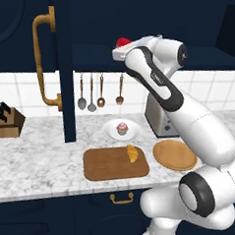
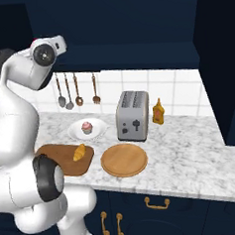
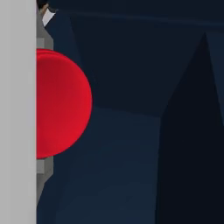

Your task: From the different types of pastries on the counter, select a croissant and place it on the cutting board. Then retrieve a jar of jam from the cabinet and place it alongside the croissant on the cutting board.

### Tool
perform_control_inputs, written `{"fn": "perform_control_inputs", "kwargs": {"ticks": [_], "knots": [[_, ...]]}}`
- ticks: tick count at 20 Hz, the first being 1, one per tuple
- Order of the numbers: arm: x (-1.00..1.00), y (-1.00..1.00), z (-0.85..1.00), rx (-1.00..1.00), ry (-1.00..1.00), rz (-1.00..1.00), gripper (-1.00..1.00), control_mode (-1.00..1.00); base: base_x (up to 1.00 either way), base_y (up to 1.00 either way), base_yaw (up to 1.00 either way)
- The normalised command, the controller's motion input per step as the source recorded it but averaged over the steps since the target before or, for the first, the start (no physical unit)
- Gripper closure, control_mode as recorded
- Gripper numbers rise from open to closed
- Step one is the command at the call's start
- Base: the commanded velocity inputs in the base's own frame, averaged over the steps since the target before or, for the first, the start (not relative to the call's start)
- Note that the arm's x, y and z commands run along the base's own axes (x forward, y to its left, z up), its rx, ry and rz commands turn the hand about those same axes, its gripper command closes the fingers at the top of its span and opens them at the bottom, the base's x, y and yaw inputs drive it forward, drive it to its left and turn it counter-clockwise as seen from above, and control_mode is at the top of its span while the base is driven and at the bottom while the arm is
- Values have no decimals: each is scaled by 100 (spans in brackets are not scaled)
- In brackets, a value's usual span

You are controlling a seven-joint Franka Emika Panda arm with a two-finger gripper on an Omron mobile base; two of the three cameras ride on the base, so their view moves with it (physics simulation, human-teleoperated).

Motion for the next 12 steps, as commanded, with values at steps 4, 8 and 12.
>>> {"fn": "perform_control_inputs", "kwargs": {"ticks": [4,8,12], "knots": [[-75,-51,37,25,0,0,100,-100,0,0,0],[-41,-25,52,15,8,0,100,-100,0,0,0],[-18,0,3,0,4,3,100,-100,0,0,0]]}}
